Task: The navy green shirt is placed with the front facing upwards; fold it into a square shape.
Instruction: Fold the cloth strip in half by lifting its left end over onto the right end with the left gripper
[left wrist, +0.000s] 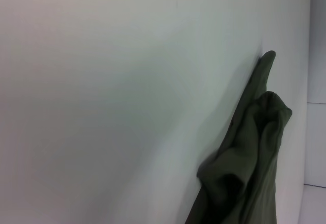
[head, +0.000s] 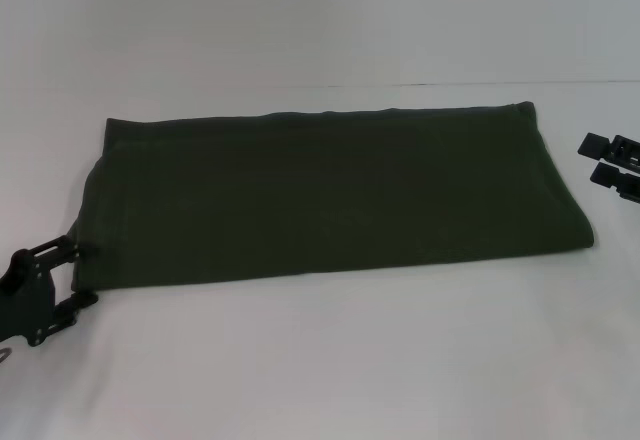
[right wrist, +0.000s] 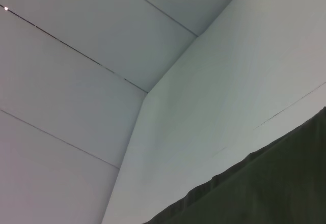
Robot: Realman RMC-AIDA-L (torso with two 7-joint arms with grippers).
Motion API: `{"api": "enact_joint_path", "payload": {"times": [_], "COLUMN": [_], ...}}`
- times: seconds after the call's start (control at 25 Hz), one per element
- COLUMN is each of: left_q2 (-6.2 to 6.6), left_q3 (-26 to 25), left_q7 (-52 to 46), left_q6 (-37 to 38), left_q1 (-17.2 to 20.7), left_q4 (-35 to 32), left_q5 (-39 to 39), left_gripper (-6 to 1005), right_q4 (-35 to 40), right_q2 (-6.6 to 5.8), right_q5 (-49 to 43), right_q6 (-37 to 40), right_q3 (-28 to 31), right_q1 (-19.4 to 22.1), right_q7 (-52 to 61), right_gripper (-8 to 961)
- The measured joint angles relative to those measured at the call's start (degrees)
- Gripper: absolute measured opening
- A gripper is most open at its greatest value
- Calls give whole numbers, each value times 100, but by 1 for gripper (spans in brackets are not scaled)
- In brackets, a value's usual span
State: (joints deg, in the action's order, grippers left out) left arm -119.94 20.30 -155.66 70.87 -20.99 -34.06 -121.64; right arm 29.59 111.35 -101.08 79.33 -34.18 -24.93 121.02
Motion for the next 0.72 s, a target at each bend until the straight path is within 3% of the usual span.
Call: {"api": "enact_joint_path", "payload": {"times": [0.56,0.72], "left_q2": [15,34], "left_q3": [100,-43], "left_q7": [250,661], "left_q6": [-334,135], "left_q1": [-468,-455], "left_q4": [307,266], "left_q5": [58,526], "left_gripper": [694,696], "right_q4": [-1,-4], "right_q2": [1,1], "right_q5": [0,25], "right_q6": [-6,7], "right_q3": [8,8], "right_q1": [14,19], "right_q7": [0,0], "right_gripper": [809,809]}}
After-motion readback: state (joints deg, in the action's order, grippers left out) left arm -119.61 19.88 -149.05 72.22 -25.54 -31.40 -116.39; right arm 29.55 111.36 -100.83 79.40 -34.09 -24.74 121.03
